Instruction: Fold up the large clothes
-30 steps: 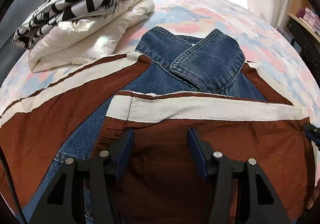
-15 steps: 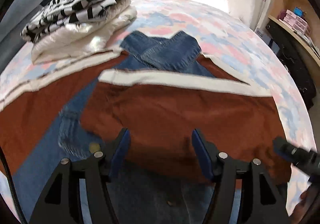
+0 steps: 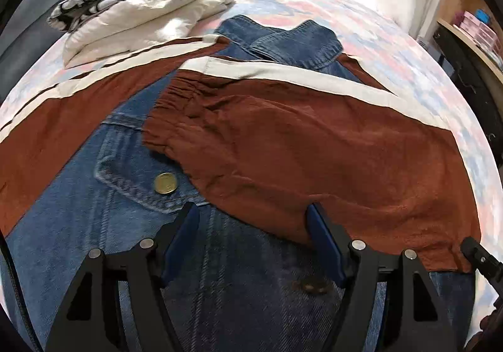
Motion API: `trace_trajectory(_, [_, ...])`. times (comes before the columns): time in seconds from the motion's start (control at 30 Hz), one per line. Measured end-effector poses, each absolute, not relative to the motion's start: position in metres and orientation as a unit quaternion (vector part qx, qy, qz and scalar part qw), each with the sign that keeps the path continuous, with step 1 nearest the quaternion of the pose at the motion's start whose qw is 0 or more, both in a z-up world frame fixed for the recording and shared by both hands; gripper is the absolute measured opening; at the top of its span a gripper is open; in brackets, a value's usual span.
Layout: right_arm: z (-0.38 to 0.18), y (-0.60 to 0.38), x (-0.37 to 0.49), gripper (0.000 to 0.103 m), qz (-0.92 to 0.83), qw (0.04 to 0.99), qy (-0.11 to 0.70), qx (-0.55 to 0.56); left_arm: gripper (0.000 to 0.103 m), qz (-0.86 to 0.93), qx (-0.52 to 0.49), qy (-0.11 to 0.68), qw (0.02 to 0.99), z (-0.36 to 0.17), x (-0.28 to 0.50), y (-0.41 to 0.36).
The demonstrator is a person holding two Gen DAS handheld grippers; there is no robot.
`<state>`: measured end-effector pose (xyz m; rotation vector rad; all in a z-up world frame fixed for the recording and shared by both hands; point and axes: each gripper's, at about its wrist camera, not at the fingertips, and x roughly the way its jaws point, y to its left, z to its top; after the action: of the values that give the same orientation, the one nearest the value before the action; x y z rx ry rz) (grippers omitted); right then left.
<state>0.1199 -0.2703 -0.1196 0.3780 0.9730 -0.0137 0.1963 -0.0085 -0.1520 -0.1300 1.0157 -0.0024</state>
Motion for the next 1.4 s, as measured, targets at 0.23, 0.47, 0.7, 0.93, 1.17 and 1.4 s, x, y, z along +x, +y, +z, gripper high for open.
trace_trajectory(0.23, [-0.099, -0.284, 0.094, 0.044, -0.011, 0.866, 0.457, 0.202, 0.070, 0.001, -0.065, 0.470, 0.880, -0.115, 0.168, 0.002])
trace_trajectory(0.47, [-0.084, -0.265, 0.056, 0.044, 0.019, 0.865, 0.461, 0.199, 0.071, -0.010, -0.029, 0.446, 0.895, -0.072, 0.103, 0.001])
trace_trajectory(0.7, [-0.065, -0.234, 0.027, 0.045, 0.043, 0.875, 0.453, 0.166, 0.071, 0.000, -0.021, 0.447, 0.894, -0.057, 0.055, 0.024])
trace_trajectory(0.93, [-0.053, -0.200, 0.005, 0.045, 0.073, 0.880, 0.450, 0.134, 0.071, 0.011, -0.041, 0.436, 0.899, -0.045, 0.018, 0.062])
trace_trajectory(1.17, [-0.037, -0.162, -0.006, 0.045, 0.101, 0.888, 0.438, 0.099, 0.072, 0.025, -0.066, 0.414, 0.907, -0.028, -0.004, 0.103])
trace_trajectory(1.4, [-0.018, -0.109, -0.006, 0.045, 0.141, 0.893, 0.423, 0.056, 0.077, 0.054, -0.093, 0.383, 0.917, -0.013, -0.014, 0.157])
